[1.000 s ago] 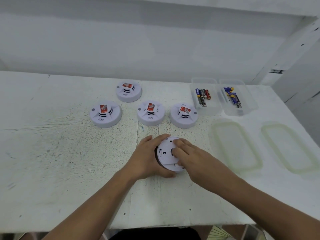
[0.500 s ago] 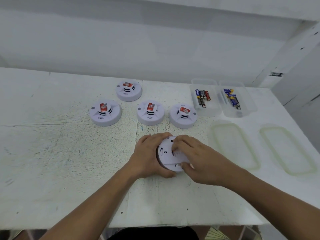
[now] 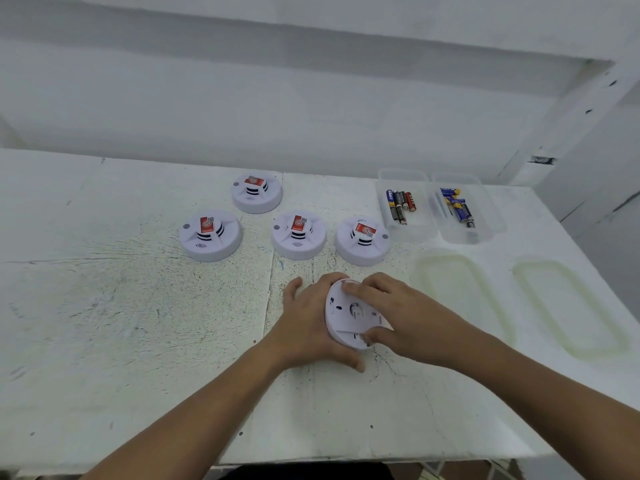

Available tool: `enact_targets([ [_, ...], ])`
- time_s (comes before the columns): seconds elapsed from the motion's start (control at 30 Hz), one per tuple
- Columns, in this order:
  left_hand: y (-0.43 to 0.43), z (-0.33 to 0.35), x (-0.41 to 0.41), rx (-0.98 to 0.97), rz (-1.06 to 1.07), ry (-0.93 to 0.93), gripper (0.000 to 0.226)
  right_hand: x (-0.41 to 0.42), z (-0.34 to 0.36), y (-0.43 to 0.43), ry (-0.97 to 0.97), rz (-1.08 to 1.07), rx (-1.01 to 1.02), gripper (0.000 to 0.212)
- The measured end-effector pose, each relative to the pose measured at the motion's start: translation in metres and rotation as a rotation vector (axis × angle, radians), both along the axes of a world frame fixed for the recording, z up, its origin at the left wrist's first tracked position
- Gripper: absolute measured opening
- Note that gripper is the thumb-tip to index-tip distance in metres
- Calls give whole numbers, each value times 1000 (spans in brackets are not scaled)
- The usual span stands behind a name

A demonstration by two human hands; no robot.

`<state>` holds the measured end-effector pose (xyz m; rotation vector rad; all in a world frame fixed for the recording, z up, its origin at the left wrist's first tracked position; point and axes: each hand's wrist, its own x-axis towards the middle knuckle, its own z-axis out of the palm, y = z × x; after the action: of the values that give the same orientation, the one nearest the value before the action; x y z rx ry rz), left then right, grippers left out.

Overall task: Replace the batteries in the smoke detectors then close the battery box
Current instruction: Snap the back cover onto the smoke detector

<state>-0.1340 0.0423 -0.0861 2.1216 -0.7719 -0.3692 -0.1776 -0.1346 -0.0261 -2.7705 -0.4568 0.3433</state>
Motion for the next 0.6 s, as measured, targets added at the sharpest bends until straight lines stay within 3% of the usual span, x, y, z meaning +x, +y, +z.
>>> enact_targets([
  [0.13, -2, -8, -1, -7, 76, -47, 96, -14, -17, 7, -129, -157, 191, 30],
  [0.23, -1, -8, 1, 7, 79, -41, 97, -19, -27, 5, -146, -118, 157, 22],
  [0.3, -1, -5, 2, 7, 65, -16, 88, -17, -29, -1, -156, -14, 114, 25],
  [0.43, -5, -1, 3, 16, 33, -27, 74, -16, -35, -4, -196, 109, -31, 55],
  [0.6, -5, -5, 4, 9, 24, -43, 75, -15, -37, -4, -159, 118, 50, 49],
])
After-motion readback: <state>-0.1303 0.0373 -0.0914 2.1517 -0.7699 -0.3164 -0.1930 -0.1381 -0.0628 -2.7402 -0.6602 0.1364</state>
